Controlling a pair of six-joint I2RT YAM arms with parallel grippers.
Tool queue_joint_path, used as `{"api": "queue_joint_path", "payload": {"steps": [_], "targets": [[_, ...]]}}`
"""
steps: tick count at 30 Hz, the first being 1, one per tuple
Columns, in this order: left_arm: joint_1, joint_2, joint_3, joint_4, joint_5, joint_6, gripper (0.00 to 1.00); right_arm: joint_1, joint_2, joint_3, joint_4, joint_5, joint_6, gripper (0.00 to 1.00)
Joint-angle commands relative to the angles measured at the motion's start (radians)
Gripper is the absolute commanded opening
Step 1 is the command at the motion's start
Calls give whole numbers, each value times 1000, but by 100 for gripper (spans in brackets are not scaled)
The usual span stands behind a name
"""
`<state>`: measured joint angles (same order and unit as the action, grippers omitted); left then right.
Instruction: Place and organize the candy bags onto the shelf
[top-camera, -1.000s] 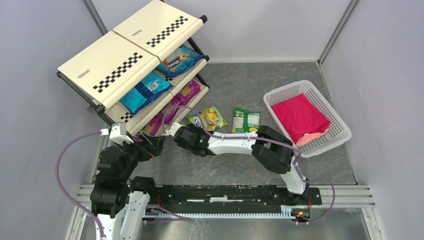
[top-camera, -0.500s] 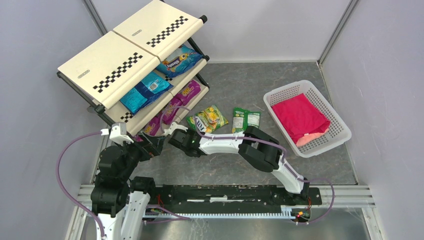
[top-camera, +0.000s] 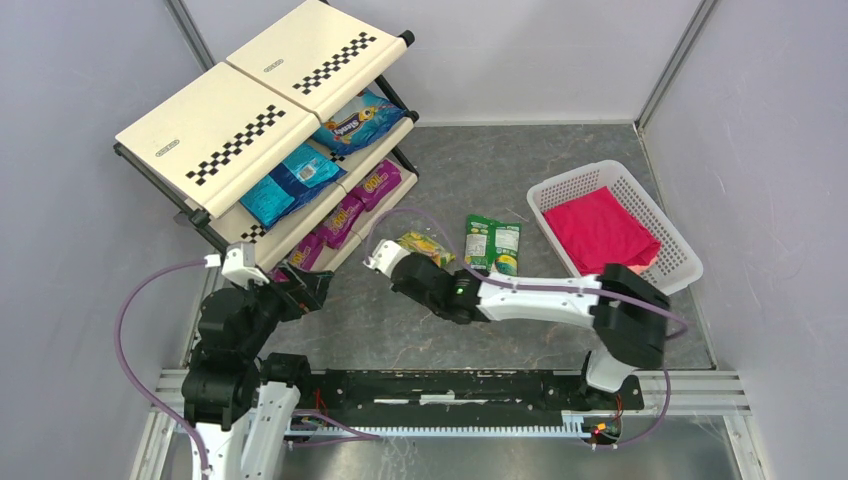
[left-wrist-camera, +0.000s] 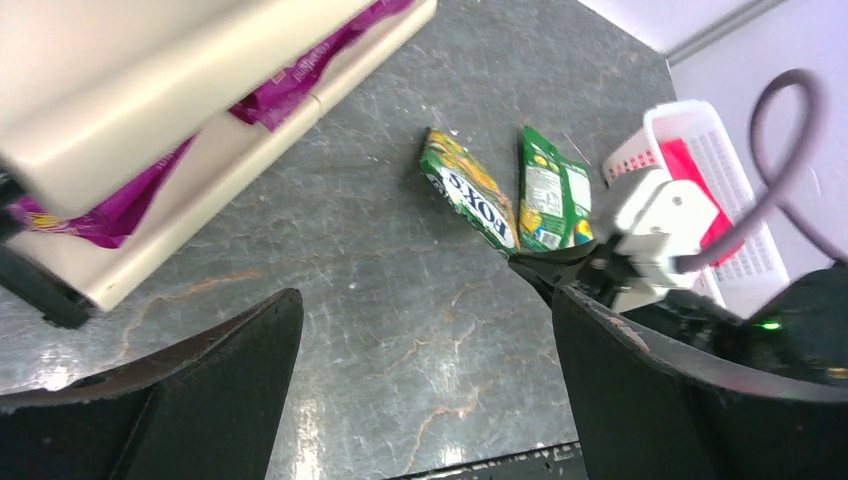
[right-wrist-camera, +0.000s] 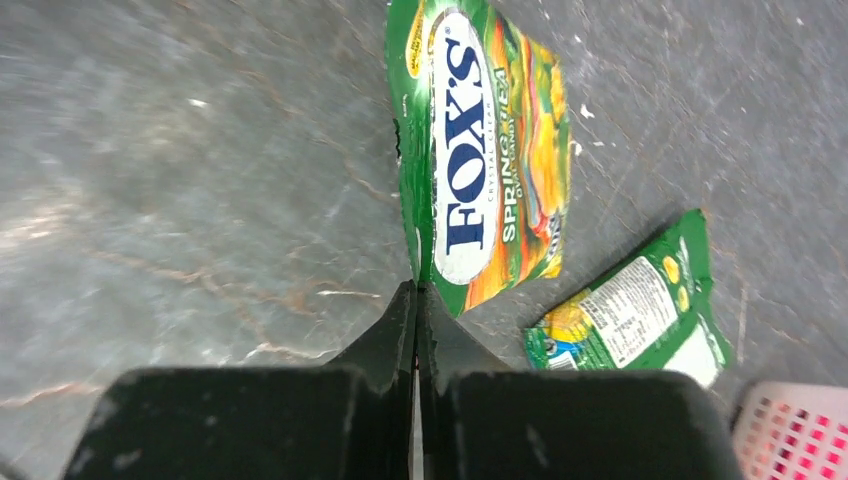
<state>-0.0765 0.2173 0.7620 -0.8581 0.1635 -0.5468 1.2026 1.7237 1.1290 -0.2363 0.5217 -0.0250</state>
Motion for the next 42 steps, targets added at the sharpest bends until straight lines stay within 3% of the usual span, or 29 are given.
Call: {"api": "queue_joint_path", "payload": {"steps": [1, 9, 16, 22, 31, 42], "targets": [[-8, 52, 10, 68, 117, -49, 100, 3, -146, -95, 152, -232, 57, 0], [-8, 179, -34, 111, 432, -133, 99, 3, -223, -182, 310, -492, 148, 0], [-17, 177, -150, 110, 576, -189, 92, 3, -233, -199, 354, -565, 168, 0], [-17, 163, -190, 69, 502, -277, 82, 3, -238, -236, 401, -599, 183, 0], [-17, 274, -208, 6, 359, -235, 72, 15, -256, -276, 474, -598, 196, 0], [-18, 346, -224, 31, 266, -204, 69, 53, -284, -298, 559, -621, 161, 0]]}}
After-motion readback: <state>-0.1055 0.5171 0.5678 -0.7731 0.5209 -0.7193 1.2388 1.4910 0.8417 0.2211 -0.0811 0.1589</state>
